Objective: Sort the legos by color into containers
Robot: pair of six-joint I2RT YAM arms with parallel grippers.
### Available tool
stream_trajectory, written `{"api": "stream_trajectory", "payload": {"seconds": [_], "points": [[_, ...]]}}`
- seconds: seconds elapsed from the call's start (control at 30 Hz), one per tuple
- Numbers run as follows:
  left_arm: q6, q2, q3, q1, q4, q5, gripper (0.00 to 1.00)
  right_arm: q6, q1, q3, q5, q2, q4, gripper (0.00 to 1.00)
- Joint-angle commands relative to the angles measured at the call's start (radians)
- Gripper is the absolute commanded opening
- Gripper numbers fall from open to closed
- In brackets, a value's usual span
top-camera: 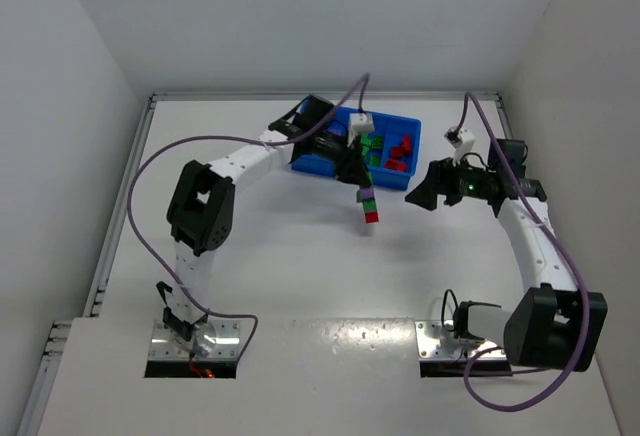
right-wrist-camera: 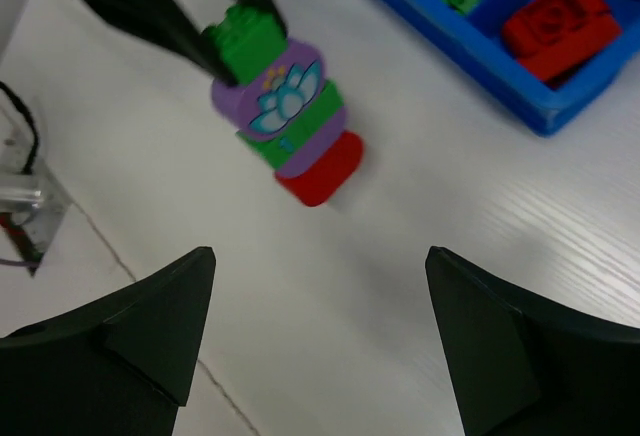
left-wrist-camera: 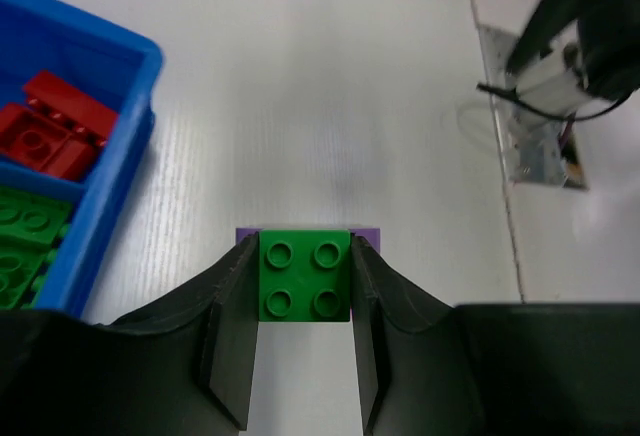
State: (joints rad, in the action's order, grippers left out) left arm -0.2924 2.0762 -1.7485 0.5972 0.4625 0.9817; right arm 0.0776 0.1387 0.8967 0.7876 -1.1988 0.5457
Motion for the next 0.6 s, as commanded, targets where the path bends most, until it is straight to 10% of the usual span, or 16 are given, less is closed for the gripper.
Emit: {"api": "stream_trajectory", "payload": {"seconds": [0.0,0.23,0.57], "points": [[0.446,-0.091,0.076,-0.074,-0.446,0.205,0.05,-0.117,-0.04,-0.031,0.164,0.001,-0.159,0.87],[0.927,-0.145,0.198,-0.132,-0.783,0.088,0.01,-0.145,-0.174,0.019,-0.141,-0.024,-0.246,0.93],[1.188,-0.196,0.293,-0.142,-0.933,0.003,0.0,-0.013,-0.409,0.01,-0.476,-0.002,-0.383,0.94]]}}
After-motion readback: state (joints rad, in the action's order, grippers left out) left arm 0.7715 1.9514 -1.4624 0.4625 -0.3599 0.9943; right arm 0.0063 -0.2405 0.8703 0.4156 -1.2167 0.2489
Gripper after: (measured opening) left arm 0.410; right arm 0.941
